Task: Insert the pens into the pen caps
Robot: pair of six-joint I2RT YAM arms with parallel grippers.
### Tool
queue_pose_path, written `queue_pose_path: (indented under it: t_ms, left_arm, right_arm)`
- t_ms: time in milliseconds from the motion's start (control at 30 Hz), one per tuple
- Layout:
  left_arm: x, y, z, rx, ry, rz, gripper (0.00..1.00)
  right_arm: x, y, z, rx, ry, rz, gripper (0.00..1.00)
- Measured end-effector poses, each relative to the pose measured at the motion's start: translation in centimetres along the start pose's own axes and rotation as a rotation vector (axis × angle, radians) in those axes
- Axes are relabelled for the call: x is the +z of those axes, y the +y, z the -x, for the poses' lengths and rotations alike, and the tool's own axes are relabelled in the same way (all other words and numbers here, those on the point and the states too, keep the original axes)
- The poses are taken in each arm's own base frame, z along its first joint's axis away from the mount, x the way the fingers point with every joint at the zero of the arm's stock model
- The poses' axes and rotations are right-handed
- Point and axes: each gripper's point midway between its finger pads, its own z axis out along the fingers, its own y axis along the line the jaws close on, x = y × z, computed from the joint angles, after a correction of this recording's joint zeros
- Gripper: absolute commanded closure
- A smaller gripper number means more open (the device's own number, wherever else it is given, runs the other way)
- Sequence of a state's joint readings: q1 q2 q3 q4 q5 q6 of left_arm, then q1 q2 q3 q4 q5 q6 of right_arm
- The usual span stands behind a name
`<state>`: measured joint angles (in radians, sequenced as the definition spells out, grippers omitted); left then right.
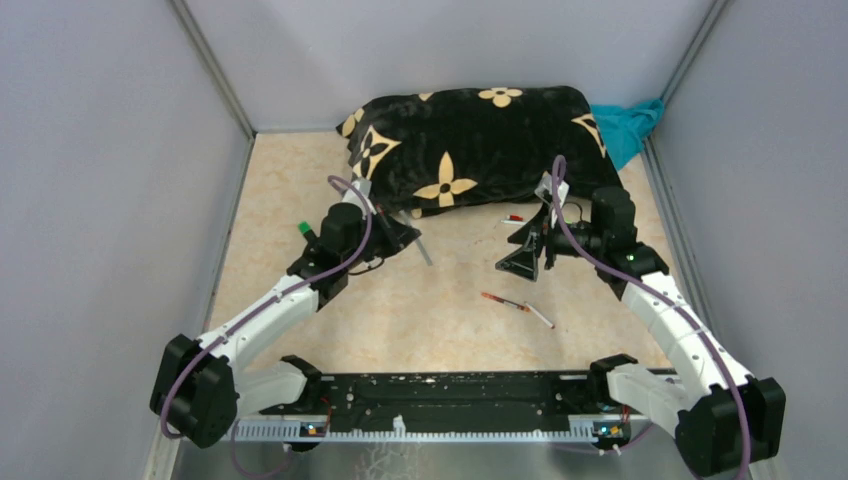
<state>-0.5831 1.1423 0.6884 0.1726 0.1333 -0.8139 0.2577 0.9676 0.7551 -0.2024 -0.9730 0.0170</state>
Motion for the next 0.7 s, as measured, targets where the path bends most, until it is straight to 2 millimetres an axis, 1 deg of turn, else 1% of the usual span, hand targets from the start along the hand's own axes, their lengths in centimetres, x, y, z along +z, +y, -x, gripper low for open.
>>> queue_pose_path:
  t_ms: [33, 100, 167, 333, 467, 567, 700]
  left_arm:
    - [-0.3, 1.6, 0.1, -0.008, 0.004, 0.054, 1.0]
    - [-1.2, 5.4, 0.1, -0.022, 0.021, 0.188, 1.0]
    - [-2.2, 8.3, 0.0, -0.028, 0.038, 0.294, 1.0]
    - [-4.6, 14.4, 0.2, -0.05, 0.072, 0.507, 1.0]
    - [-5.8, 18.9, -0.3, -0.08, 0.132, 0.666, 1.0]
    - [-6.4, 21.3, -0.5, -0.099, 0.18, 0.75, 1.0]
    - [-6.7, 23.3, 0.2, -0.119, 0.211, 0.815, 1.0]
  right_arm:
    - [-0.1, -0.5, 0.0, -0.001, 0.012, -0.017, 0.16]
    - [-0.2, -2.0, -0.1, 0.001, 0.047, -0.058, 0.16]
    - [-0.3, -3.3, -0.6, 0.006, 0.089, -0.097, 0.15]
    - [-0.6, -5.2, -2.1, 0.03, 0.183, -0.143, 0.16]
    - [-0.9, -6.1, -2.8, 0.05, 0.23, -0.162, 0.15]
    - [-1.3, -6.3, -3.0, 0.056, 0.24, -0.171, 0.16]
    - [-1.7, -6.6, -3.2, 0.063, 0.242, -0.185, 0.15]
